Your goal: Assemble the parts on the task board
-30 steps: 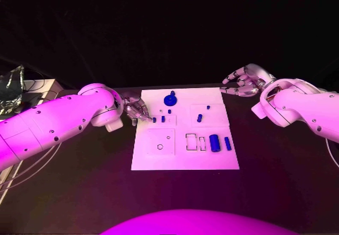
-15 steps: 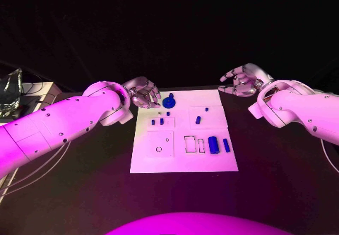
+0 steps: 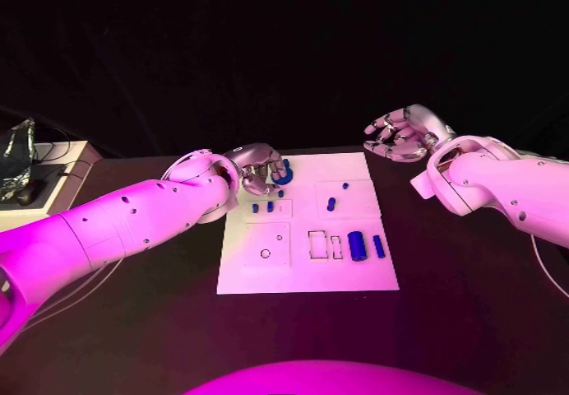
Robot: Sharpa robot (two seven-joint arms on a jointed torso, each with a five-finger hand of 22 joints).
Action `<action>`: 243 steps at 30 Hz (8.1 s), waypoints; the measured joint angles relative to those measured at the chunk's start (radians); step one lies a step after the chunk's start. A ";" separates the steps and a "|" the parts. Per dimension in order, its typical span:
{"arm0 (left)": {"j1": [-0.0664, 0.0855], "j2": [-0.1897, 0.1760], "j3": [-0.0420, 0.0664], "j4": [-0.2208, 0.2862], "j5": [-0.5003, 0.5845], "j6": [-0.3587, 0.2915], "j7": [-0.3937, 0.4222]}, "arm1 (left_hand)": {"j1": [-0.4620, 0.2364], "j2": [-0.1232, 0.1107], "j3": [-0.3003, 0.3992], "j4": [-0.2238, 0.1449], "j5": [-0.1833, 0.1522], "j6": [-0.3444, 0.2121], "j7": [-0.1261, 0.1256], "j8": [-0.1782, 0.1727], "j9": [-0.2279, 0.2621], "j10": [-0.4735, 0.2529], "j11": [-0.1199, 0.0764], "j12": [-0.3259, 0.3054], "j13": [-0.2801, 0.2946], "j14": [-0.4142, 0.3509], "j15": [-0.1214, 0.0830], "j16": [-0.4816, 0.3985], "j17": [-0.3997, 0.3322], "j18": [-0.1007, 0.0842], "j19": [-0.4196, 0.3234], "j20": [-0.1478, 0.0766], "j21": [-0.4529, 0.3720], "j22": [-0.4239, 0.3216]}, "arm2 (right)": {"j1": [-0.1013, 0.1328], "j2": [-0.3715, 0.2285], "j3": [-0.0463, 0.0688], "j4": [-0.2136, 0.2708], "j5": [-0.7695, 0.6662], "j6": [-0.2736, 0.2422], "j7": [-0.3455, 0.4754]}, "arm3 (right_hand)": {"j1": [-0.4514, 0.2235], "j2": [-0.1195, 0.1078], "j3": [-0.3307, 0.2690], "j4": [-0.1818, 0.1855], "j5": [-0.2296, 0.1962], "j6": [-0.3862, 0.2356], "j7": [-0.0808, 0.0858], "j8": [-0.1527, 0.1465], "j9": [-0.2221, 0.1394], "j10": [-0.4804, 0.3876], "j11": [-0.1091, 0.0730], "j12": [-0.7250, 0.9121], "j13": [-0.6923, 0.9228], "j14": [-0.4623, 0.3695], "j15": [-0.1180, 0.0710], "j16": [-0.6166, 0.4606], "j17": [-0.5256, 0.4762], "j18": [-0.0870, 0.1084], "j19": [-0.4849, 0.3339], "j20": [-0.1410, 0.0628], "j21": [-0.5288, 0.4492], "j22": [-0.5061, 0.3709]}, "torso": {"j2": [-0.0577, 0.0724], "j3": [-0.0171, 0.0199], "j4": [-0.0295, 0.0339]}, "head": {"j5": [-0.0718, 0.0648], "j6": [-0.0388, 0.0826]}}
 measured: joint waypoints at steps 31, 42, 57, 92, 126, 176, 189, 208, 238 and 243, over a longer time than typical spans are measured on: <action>0.012 0.083 -0.028 -0.101 -0.154 0.089 -0.007 | -0.064 -0.004 0.052 -0.057 0.000 0.093 -0.008 -0.051 -0.036 0.043 -0.014 -0.025 -0.004 0.168 -0.010 0.312 0.227 0.000 0.102 -0.003 0.243 0.223 | 0.000 0.005 0.000 0.006 0.001 -0.017 0.013 | -0.008 -0.008 0.007 -0.007 0.000 0.001 0.001 0.000 0.001 0.016 0.002 -0.057 -0.055 0.000 0.000 0.008 0.000 0.000 -0.001 0.000 0.037 0.000 | -0.001 0.0012 0.0005 | 0.000 -0.010; 0.012 0.103 -0.030 -0.133 -0.160 0.097 -0.012 | -0.061 0.000 0.063 -0.057 0.000 0.093 -0.008 -0.055 -0.036 0.050 -0.014 -0.029 -0.004 0.175 -0.010 0.322 0.233 0.000 0.109 -0.003 0.255 0.237 | 0.000 0.007 0.000 0.009 0.001 -0.018 0.013 | -0.008 -0.008 0.007 -0.007 0.000 0.001 0.001 0.000 0.001 0.016 0.002 -0.061 -0.059 0.000 0.000 0.008 0.000 0.000 -0.001 0.001 0.037 0.000 | -0.001 0.0007 0.0006 | -0.003 -0.014; 0.013 0.131 -0.037 -0.173 -0.163 0.100 -0.013 | -0.056 0.004 0.076 -0.065 0.000 0.104 -0.005 -0.063 -0.036 0.064 -0.015 -0.032 -0.003 0.182 -0.011 0.333 0.242 0.000 0.116 -0.003 0.274 0.257 | 0.000 0.009 0.000 0.011 0.000 -0.018 0.013 | -0.008 -0.008 0.007 -0.007 0.000 0.001 0.001 0.000 0.000 0.016 0.002 -0.061 -0.059 0.000 0.000 0.008 0.000 0.000 -0.001 0.001 0.037 0.000 | 0.000 0.0011 0.0005 | -0.008 -0.021; 0.012 0.109 -0.046 -0.146 -0.150 0.038 -0.001 | -0.038 0.062 0.125 -0.139 -0.008 0.211 -0.005 -0.082 -0.006 0.216 -0.045 -0.082 0.021 0.302 -0.041 0.402 0.383 -0.017 0.196 -0.033 0.388 0.385 | 0.000 0.007 0.000 0.014 -0.001 -0.018 0.013 | -0.012 -0.012 0.007 -0.007 0.000 0.001 0.001 0.000 0.001 0.018 0.004 -0.069 -0.065 0.000 0.000 0.008 0.000 0.000 -0.001 0.001 0.037 0.000 | -0.002 0.0003 0.0018 | -0.009 -0.025; 0.008 -0.014 0.016 -0.057 -0.050 0.101 -0.017 | -0.053 0.066 0.122 -0.142 -0.008 0.214 -0.001 -0.099 -0.002 0.227 -0.042 -0.120 0.023 0.305 -0.038 0.402 0.376 -0.032 0.200 -0.029 0.391 0.389 | -0.001 0.005 0.000 0.010 -0.005 -0.018 0.011 | -0.012 -0.012 0.010 -0.010 0.000 0.003 0.003 -0.004 0.001 0.019 0.005 -0.084 -0.075 0.000 0.000 0.008 0.000 0.000 0.003 0.004 0.037 0.000 | -0.009 0.0026 0.0127 | -0.004 -0.029; 0.007 0.053 -0.023 -0.132 -0.064 0.120 -0.023 | -0.059 0.067 0.119 -0.144 -0.009 0.221 -0.002 -0.105 0.001 0.239 -0.046 -0.133 0.026 0.309 -0.041 0.402 0.377 -0.032 0.200 -0.029 0.391 0.392 | -0.001 0.008 0.000 0.015 -0.014 -0.016 0.010 | -0.012 -0.012 0.010 -0.010 0.000 0.003 0.003 -0.004 0.001 0.022 0.008 -0.091 -0.080 0.000 0.000 0.008 0.001 0.000 0.003 0.004 0.037 0.000 | -0.009 0.0025 0.0110 | -0.013 -0.037; 0.008 0.054 -0.027 -0.131 -0.065 0.121 -0.025 | -0.059 0.067 0.116 -0.147 -0.009 0.229 -0.001 -0.111 0.003 0.248 -0.045 -0.135 0.029 0.309 -0.041 0.402 0.372 -0.032 0.200 -0.029 0.391 0.392 | -0.001 0.006 0.000 0.016 -0.015 -0.015 0.010 | -0.012 -0.012 0.010 -0.010 0.000 0.003 0.003 -0.004 0.002 0.022 0.008 -0.091 -0.080 0.000 0.000 0.008 0.000 0.000 0.003 0.004 0.037 0.000 | -0.009 0.0015 0.0132 | -0.016 -0.038; 0.001 0.052 -0.037 -0.132 -0.079 0.125 -0.024 | -0.078 0.049 0.099 -0.155 -0.008 0.141 -0.011 -0.186 -0.010 0.239 -0.043 -0.180 0.045 0.283 -0.037 0.394 0.320 -0.032 0.180 -0.028 0.375 0.360 | -0.001 0.006 0.000 0.016 -0.016 -0.011 0.007 | -0.016 -0.016 0.010 -0.010 0.000 0.003 0.003 -0.004 0.002 0.023 0.009 -0.113 -0.097 0.000 0.000 0.004 0.000 0.000 0.003 0.004 0.021 0.000 | -0.010 0.0013 0.0127 | -0.015 -0.034; 0.000 0.013 -0.015 -0.177 -0.078 0.106 -0.042 | -0.082 0.045 0.089 -0.155 -0.008 0.069 -0.014 -0.251 -0.033 0.181 -0.015 -0.220 0.062 0.200 -0.016 0.366 0.194 -0.031 0.117 -0.014 0.322 0.295 | -0.003 0.002 0.000 0.003 -0.160 0.086 -0.043 | 0.036 -0.017 0.052 -0.119 -0.038 0.007 0.007 -0.016 0.002 -0.005 0.023 -0.254 -0.240 -0.004 0.018 -0.014 0.000 0.000 0.003 0.019 0.008 0.000 | -0.010 0.0001 0.0127 | -0.019 -0.027; 0.000 -0.023 0.012 -0.182 0.029 0.080 -0.048 | -0.082 0.045 0.099 -0.139 -0.008 0.125 0.034 -0.209 -0.019 0.158 -0.002 -0.226 0.065 0.026 -0.007 0.225 -0.081 0.008 -0.012 -0.006 0.199 0.152 | -0.014 0.007 -0.001 -0.005 -0.286 0.121 -0.069 | 0.036 -0.017 0.072 -0.130 -0.059 0.022 0.006 -0.016 0.002 0.013 0.021 -0.269 -0.263 -0.004 0.018 -0.018 0.000 0.000 0.003 0.019 0.008 0.000 | -0.010 0.0001 0.0121 | -0.022 -0.021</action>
